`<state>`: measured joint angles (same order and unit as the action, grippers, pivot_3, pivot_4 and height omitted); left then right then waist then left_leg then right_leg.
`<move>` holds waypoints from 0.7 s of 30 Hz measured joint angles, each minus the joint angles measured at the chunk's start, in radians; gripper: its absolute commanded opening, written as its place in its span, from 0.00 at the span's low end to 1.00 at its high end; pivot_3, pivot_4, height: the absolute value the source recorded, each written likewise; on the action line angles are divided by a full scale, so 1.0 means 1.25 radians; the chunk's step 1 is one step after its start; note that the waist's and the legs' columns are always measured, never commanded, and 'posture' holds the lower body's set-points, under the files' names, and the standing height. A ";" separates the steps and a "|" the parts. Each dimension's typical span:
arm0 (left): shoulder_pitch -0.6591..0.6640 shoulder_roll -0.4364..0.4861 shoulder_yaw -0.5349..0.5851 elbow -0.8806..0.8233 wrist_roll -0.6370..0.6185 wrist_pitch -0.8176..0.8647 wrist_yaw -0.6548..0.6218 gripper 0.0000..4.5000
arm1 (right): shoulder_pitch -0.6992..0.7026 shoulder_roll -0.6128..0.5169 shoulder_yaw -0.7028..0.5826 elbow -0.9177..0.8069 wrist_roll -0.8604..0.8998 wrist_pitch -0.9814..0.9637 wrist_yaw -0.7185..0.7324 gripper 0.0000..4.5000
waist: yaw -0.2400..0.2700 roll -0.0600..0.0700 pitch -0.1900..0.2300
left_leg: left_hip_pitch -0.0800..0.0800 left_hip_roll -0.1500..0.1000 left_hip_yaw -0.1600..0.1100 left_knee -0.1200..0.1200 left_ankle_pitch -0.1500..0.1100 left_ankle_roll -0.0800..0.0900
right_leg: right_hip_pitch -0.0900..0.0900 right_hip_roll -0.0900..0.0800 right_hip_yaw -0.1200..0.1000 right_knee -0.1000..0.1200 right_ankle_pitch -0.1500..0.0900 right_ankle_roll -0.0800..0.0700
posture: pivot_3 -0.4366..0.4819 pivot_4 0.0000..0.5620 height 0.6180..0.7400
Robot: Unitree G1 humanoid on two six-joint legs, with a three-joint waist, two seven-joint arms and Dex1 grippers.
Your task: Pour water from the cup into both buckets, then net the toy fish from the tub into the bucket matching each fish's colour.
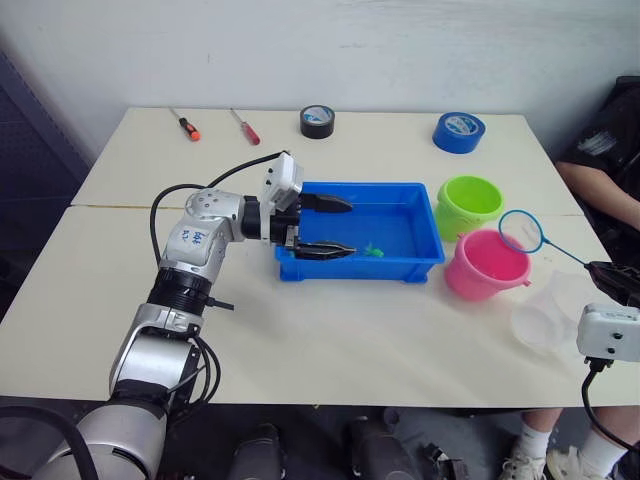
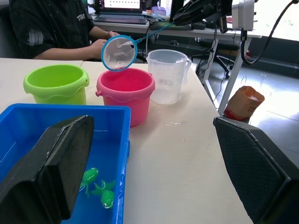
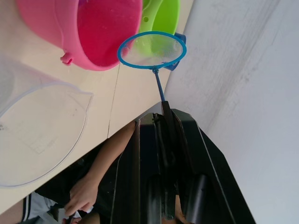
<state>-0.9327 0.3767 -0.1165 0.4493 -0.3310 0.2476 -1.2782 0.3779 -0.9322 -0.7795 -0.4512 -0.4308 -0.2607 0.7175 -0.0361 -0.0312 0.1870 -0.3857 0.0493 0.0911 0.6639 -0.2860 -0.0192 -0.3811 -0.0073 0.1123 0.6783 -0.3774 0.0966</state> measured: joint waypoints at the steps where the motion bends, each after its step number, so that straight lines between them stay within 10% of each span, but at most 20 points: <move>1: 0.000 0.004 0.000 0.001 0.005 -0.002 0.001 0.99 | -0.039 0.016 0.009 -0.012 0.063 0.061 0.014 0.00 | -0.003 0.000 0.000 | 0.001 0.000 0.000 0.000 0.000 0.000 | 0.001 0.000 0.000 0.000 0.000 0.000 | 0.48 0.27 1.00; 10: 0.002 0.066 -0.001 0.055 0.061 -0.041 0.015 0.99 | -0.425 -0.053 0.298 -0.026 0.388 0.429 0.121 0.00 | -0.020 0.000 0.000 | 0.007 0.001 0.001 -0.001 -0.001 0.000 | 0.005 -0.001 0.001 0.000 0.000 0.000 | 0.48 0.27 1.00; 21: 0.094 0.167 -0.001 -0.034 0.105 -0.038 0.029 0.99 | -0.653 -0.051 0.656 0.247 0.299 0.312 0.175 0.00 | -0.015 0.000 0.000 | 0.003 0.001 0.000 0.001 -0.003 0.002 | 0.003 -0.004 0.001 0.000 0.000 0.000 | 0.48 0.27 1.00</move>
<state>-0.8147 0.5859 -0.1173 0.4069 -0.2001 0.2000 -1.2418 -0.4380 -0.9955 0.0403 -0.1423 -0.0571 0.1287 0.9357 -0.0551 -0.0314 0.1873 -0.3818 0.0509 0.0912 0.6656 -0.2902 -0.0165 -0.3771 -0.0121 0.1141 0.6784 -0.3777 0.0962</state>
